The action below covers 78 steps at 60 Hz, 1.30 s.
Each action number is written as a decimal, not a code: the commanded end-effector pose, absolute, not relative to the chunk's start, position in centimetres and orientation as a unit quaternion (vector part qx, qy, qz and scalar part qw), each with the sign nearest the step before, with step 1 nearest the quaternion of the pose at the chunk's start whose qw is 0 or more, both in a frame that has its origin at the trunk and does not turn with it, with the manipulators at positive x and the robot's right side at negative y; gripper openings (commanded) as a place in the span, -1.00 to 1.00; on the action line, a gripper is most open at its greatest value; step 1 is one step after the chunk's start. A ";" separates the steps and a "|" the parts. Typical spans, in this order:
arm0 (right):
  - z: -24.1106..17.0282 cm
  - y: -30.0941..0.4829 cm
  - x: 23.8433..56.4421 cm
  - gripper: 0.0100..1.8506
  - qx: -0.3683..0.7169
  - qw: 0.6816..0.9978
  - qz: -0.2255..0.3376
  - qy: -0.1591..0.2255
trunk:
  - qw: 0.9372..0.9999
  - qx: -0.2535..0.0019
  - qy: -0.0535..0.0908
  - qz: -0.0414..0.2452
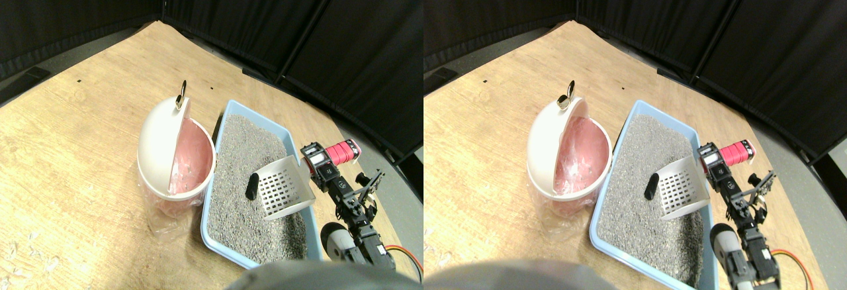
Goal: Scoop (unimanual)
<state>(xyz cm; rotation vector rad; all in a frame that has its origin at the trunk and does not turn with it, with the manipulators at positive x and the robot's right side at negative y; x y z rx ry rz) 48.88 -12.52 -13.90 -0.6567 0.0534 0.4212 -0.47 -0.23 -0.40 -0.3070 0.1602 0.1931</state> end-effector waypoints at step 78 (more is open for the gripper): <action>-12.8 -18.4 51.1 -0.95 -0.082 0.989 0.121 -0.005 | 0.983 -0.143 0.069 0.091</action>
